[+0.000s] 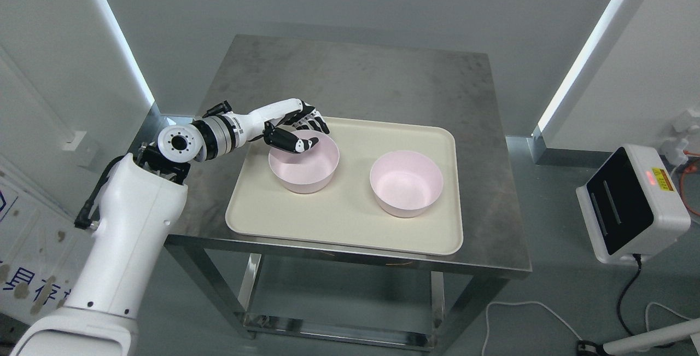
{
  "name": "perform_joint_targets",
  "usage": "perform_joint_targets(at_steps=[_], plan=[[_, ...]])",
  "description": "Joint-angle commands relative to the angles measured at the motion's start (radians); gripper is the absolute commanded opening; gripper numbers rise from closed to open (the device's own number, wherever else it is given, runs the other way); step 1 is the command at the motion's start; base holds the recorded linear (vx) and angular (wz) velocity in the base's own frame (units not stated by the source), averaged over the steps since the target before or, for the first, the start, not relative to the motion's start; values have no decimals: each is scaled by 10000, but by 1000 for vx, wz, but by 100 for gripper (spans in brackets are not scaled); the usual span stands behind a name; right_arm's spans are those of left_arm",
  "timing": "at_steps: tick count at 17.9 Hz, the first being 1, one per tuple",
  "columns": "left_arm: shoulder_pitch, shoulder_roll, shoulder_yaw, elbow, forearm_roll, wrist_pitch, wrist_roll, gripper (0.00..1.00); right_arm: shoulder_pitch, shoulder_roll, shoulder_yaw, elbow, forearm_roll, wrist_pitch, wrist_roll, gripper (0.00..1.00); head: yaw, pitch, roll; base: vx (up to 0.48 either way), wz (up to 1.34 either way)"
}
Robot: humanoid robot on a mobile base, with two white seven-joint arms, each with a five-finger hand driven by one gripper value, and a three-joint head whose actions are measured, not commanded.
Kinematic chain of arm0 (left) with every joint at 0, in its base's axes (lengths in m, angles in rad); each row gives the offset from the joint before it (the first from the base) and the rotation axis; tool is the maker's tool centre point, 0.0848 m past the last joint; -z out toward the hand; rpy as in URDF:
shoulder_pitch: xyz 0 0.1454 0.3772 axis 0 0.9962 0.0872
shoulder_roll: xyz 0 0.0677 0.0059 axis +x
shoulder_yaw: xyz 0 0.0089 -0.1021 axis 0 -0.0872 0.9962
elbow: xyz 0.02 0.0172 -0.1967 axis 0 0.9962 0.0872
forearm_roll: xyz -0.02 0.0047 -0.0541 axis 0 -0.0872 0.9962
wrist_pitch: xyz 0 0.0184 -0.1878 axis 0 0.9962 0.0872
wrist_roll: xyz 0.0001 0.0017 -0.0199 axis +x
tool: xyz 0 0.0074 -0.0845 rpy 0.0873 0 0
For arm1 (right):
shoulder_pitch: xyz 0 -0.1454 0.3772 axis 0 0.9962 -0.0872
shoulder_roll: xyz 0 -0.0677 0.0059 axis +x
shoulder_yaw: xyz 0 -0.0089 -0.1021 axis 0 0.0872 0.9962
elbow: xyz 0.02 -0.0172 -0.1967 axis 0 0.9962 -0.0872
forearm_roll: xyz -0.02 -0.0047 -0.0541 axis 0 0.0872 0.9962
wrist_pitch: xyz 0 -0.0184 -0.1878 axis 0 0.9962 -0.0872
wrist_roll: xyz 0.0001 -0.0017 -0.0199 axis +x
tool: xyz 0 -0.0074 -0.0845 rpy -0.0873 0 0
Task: Stack pink IKEA bowls on left shelf middle
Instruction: 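Grasp the rim of the nearer pink bowl with the left hand, then lift the pink bowl and lower it into the other pink bowl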
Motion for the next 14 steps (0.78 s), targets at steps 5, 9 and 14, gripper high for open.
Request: perform_joint_targets(at_steps=[5,9,14], plan=[[-8,-288,916,407,-371,-845,41,0,31,-175,-107,-337,0,-8,5,100,0,0,0,0,0],[-512,-962,1959,-21,-265,-1276,-20,0,15,-175,-107,-337,0,-8,5,100,0,0,0,0,0],[-1157,-1556,1947,-789,-203,-1154,-341,0,15,-175,-107,-337,0,-8,5,100,0,0,0,0,0]])
